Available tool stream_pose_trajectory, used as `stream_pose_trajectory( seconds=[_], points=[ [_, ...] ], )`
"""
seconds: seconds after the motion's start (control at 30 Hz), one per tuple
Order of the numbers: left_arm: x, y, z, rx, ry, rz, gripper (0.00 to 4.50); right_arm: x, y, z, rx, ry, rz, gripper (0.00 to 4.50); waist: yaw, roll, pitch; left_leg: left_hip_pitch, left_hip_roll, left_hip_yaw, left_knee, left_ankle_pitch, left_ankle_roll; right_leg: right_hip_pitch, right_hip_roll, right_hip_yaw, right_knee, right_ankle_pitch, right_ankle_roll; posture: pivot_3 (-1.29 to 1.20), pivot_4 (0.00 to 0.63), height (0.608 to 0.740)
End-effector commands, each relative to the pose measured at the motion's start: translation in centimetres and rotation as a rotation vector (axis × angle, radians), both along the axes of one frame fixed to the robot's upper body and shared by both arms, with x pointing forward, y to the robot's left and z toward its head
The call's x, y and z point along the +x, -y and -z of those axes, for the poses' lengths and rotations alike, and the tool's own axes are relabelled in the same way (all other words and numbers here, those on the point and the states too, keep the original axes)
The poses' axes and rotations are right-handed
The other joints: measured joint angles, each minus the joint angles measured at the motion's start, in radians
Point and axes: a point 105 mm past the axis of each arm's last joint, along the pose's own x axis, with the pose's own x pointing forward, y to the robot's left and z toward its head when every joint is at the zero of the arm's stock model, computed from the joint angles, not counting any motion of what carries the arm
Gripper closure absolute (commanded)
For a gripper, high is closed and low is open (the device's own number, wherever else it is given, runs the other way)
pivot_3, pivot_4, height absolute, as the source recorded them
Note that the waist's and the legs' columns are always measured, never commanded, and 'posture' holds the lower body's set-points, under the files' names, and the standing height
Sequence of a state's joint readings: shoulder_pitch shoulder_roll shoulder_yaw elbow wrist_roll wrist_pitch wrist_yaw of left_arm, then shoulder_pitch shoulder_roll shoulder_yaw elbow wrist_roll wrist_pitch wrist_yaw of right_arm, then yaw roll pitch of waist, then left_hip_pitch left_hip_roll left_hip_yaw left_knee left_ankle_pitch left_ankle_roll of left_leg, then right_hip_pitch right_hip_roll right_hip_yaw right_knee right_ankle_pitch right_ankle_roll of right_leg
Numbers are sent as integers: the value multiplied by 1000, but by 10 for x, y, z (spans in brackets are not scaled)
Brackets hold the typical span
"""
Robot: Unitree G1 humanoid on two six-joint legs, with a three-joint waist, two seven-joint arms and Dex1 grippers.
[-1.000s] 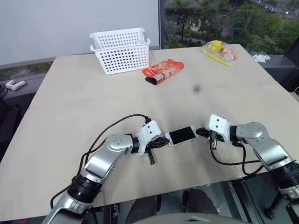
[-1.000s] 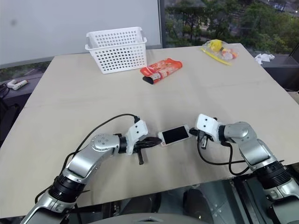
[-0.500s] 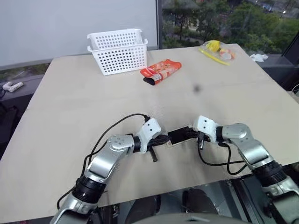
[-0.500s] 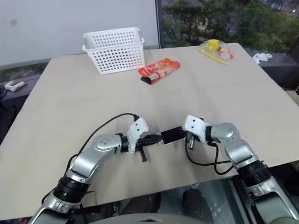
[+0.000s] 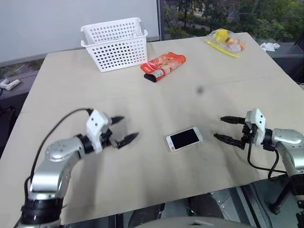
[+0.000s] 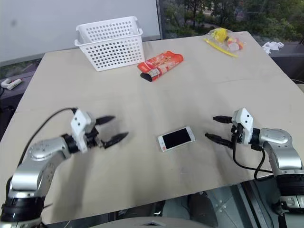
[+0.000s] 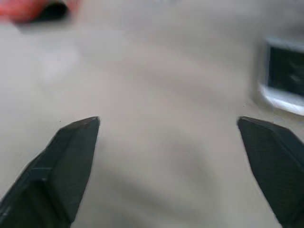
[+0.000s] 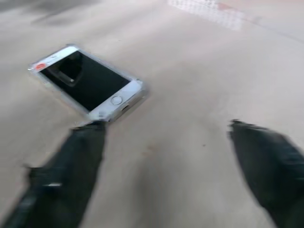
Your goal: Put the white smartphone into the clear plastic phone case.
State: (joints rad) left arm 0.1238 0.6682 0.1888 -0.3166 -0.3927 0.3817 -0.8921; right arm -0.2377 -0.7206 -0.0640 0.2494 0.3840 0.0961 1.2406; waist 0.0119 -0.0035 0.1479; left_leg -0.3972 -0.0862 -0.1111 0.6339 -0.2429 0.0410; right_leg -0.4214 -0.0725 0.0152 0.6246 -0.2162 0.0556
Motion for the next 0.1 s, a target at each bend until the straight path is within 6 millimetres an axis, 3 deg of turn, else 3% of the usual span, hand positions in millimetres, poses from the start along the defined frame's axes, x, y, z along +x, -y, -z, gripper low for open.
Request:
stream_pose_trajectory(
  seconds=[0.03, 0.1],
  points=[
    [-9, 3, -9, 19, 64, 21, 0, 2, 19, -7, -18, 32, -7, 31, 5, 0, 4, 0, 0, 0, 1, 0, 0, 0, 0, 0, 0, 0, 0, 0, 150, 740],
    [-12, 3, -6, 25, 66, 19, 0, 3, 22, -6, -17, 24, -20, 31, 6, 0, 6, 0, 0, 0, 2, 0, 0, 1, 0, -1, 1, 0, -1, 0, 150, 740]
  ],
)
